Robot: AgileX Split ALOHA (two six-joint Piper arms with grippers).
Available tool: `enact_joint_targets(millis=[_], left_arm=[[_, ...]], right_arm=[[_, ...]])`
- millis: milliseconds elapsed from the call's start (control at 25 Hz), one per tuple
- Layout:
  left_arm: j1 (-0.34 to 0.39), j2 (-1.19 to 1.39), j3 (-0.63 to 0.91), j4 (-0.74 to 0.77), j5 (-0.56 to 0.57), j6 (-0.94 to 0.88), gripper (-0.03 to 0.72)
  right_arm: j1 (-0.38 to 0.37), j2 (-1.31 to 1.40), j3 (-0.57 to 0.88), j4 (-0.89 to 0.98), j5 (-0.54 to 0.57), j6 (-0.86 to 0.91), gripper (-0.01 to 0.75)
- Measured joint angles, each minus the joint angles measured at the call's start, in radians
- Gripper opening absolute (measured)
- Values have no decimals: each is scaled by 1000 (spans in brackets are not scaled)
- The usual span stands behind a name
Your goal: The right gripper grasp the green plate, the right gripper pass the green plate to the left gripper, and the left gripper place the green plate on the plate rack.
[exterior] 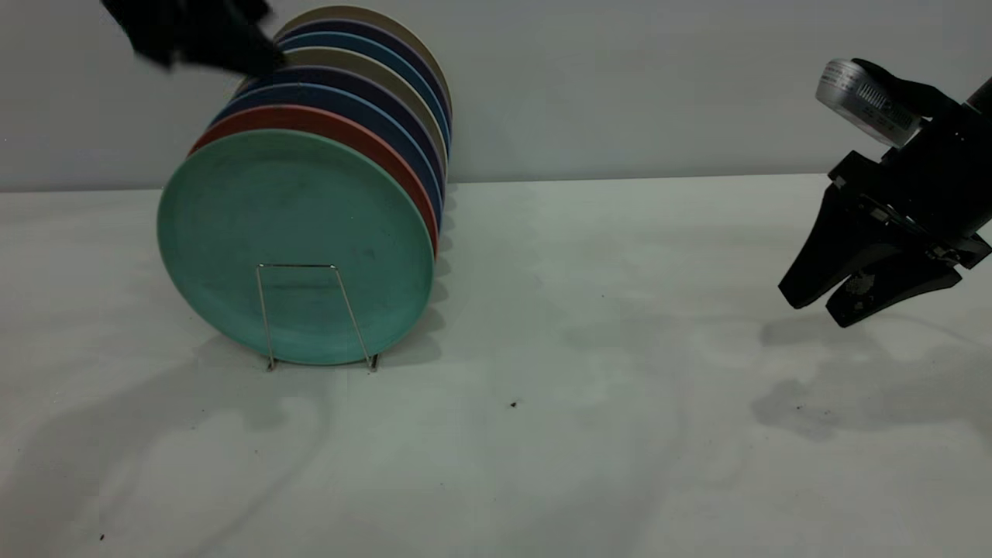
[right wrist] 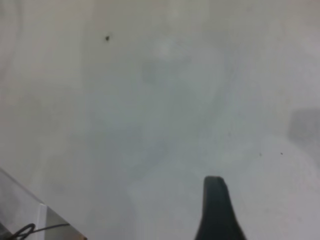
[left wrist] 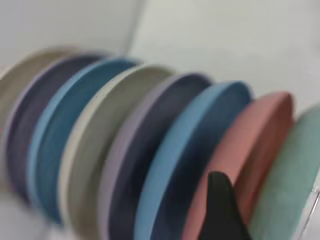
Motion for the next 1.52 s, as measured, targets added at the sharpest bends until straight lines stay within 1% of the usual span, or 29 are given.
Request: enact_joint_targets(millis=[80, 200, 280, 360, 400, 480, 520, 640, 760, 840, 960, 1160, 1240, 1320, 1520], left_arm=[[43, -41, 0, 14, 13, -226, 534], [100, -99, 0, 116, 106, -623, 538], [127, -131, 0, 228, 198, -876, 538], [138, -162, 0, 369, 278, -1102, 538], [140, -173, 0, 460, 329, -1204, 538], [140, -198, 0, 569, 396, -1342, 538], [140, -210, 0, 603, 424, -1375, 538], [140, -275, 10, 631, 482, -1406, 538], [140, -371, 74, 635, 499, -1411, 538], [140, -455, 152, 635, 498, -1413, 539], [140, -581, 285, 634, 497, -1414, 539], [140, -821, 450, 630, 492, -1414, 539], [140, -912, 498, 624, 502, -1423, 539], [140, -1011, 533, 616, 529, -1426, 539], [140, -1238, 594, 607, 635, -1449, 539]], right_arm=[[0, 0, -5, -14, 3, 6, 531], [4, -1, -45, -78, 41, 87, 531], [20, -8, -87, -170, 82, 180, 526], [51, -29, -137, -282, 126, 275, 519], [74, -42, -157, -349, 149, 330, 516], [132, -88, -199, -472, 192, 437, 510], [159, -116, -213, -536, 214, 479, 509], [253, -211, -227, -702, 270, 613, 509], [315, -309, -228, -828, 298, 745, 509], [336, -373, -224, -870, 304, 801, 509], [365, -498, -172, -876, 307, 837, 509], [428, -716, -15, -855, 317, 846, 509], [441, -809, 52, -838, 319, 846, 509], [443, -892, 126, -813, 320, 846, 509], [448, -1117, 321, -774, 324, 814, 508]])
